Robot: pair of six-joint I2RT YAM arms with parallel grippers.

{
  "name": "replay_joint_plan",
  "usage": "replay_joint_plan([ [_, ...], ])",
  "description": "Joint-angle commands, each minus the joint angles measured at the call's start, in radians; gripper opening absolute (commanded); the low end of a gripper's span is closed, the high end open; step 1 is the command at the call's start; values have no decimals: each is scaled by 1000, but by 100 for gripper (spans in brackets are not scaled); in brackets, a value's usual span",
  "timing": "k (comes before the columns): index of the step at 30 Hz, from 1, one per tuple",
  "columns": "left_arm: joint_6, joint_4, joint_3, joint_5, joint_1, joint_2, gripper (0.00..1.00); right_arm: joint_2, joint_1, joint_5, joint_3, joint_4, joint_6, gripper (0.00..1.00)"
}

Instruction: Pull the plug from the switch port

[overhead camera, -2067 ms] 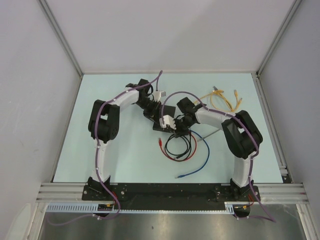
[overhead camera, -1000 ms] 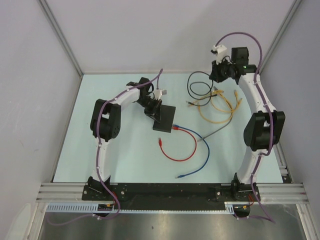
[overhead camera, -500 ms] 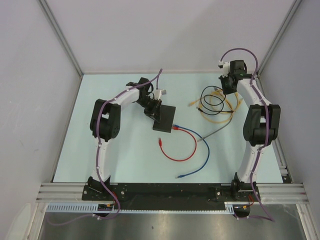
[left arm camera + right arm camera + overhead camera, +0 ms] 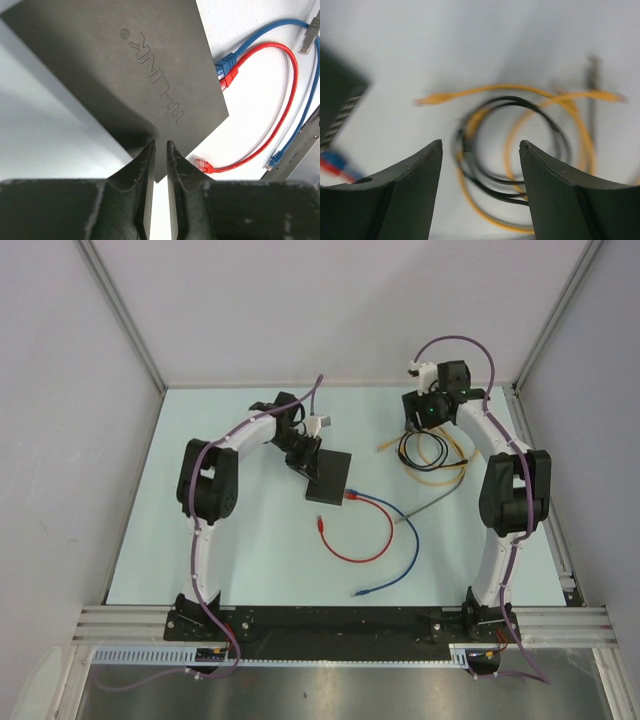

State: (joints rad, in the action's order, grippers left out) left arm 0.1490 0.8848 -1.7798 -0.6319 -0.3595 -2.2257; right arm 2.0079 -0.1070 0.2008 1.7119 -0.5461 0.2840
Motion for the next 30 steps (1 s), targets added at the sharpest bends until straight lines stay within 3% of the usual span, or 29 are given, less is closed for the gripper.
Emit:
replay_joint_plan([
  [1,21,-12,-40,24,33,104,22,-112,-74,346,-58,20,52,69],
  [6,-2,-18,17,49,65,158,23,-57,-146,520,-116,-31,34,66],
  [9,-5,-21,72,93,74,175,20,-20,-189,508,-124,-15,1,52],
  [10,-6,-26,86,107,76,178,18,7,-200,465,-123,-12,0,34],
  [13,-9,-43,149,127,80,193,11,70,-233,416,-92,-15,7,8],
  [23,-6,-63,209,143,80,204,10,222,-325,390,54,18,-48,6],
  [30,-11,-61,191,117,80,202,12,207,-326,359,71,26,-48,7],
])
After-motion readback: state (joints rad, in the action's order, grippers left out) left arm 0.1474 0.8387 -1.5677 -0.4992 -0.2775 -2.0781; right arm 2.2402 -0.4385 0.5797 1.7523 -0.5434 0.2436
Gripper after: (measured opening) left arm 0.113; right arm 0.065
